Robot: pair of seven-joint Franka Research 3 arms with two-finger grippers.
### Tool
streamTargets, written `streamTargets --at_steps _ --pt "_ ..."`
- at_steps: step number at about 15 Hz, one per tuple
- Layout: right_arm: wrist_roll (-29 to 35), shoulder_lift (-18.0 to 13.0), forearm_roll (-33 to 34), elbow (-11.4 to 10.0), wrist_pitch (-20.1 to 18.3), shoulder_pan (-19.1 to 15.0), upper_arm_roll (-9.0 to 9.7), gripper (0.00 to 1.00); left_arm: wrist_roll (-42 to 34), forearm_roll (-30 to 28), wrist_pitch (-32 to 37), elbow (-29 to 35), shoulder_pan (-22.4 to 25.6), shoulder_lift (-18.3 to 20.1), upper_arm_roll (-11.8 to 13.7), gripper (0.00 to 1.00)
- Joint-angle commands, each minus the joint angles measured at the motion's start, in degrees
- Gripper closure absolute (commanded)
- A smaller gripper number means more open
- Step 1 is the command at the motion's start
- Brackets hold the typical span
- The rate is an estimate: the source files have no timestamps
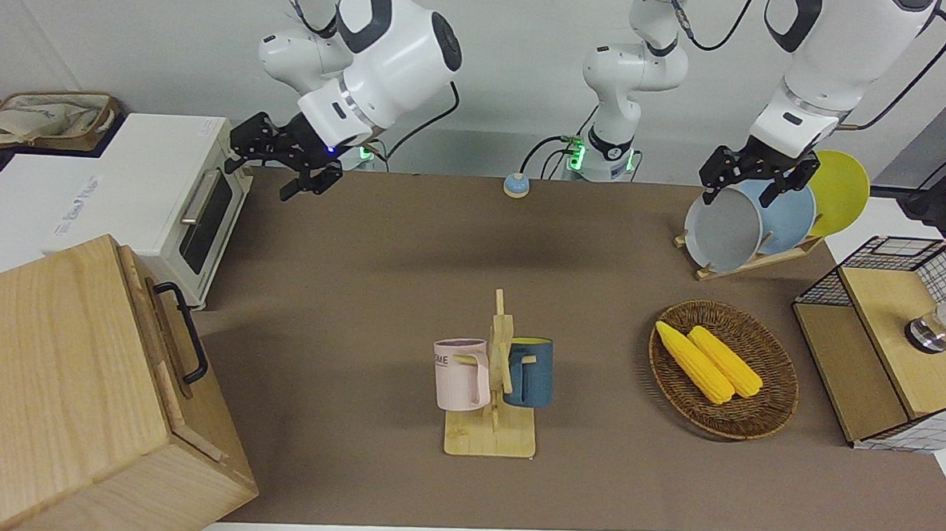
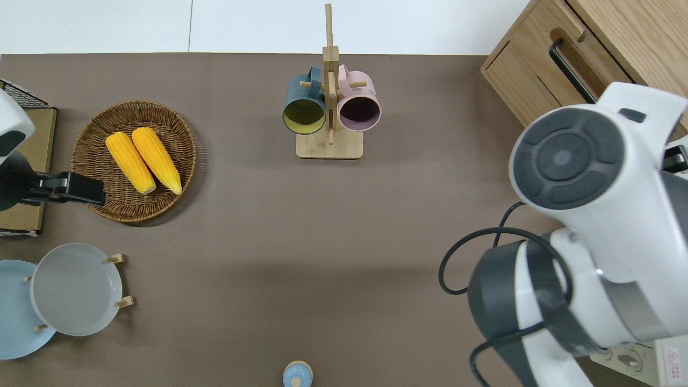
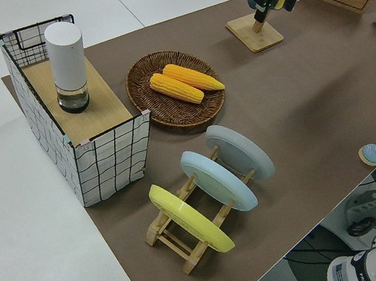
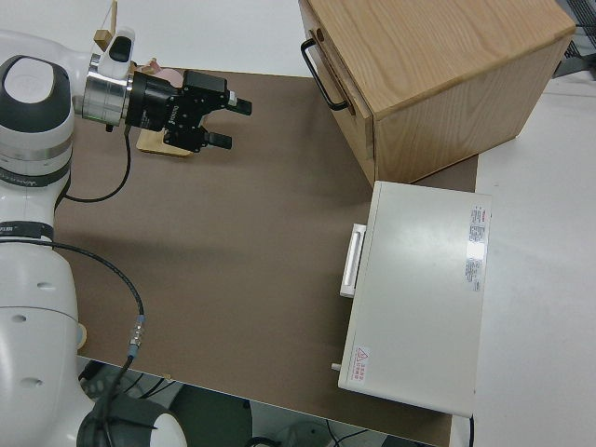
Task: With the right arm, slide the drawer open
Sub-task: 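Raise the right arm and reach the right gripper toward the drawer handle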
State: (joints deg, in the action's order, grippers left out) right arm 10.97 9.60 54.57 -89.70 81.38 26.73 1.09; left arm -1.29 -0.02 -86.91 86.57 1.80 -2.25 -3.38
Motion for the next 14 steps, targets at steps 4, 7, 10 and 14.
streamTargets --at_steps 4,7,10,14 --pt "5.28 7.09 14.41 -1.97 2.02 4.12 -0.38 0.017 -0.56 0.98 1.13 -1.4 0.31 -0.65 -0.4 0.01" --pt "5.55 8.93 19.08 -2.06 5.0 4.04 -0.73 0.017 -0.56 0.98 1.13 -1.4 0.31 -0.65 -0.4 0.01" --pt "5.64 10.96 22.77 -2.06 6.77 2.81 -0.82 0.017 -0.56 0.98 1.13 -1.4 0.31 -0.65 -0.4 0.01" --pt "6.6 11.84 24.97 -2.85 12.99 -0.7 -0.82 0.017 -0.56 0.98 1.13 -1.4 0.31 -0.65 -0.4 0.01"
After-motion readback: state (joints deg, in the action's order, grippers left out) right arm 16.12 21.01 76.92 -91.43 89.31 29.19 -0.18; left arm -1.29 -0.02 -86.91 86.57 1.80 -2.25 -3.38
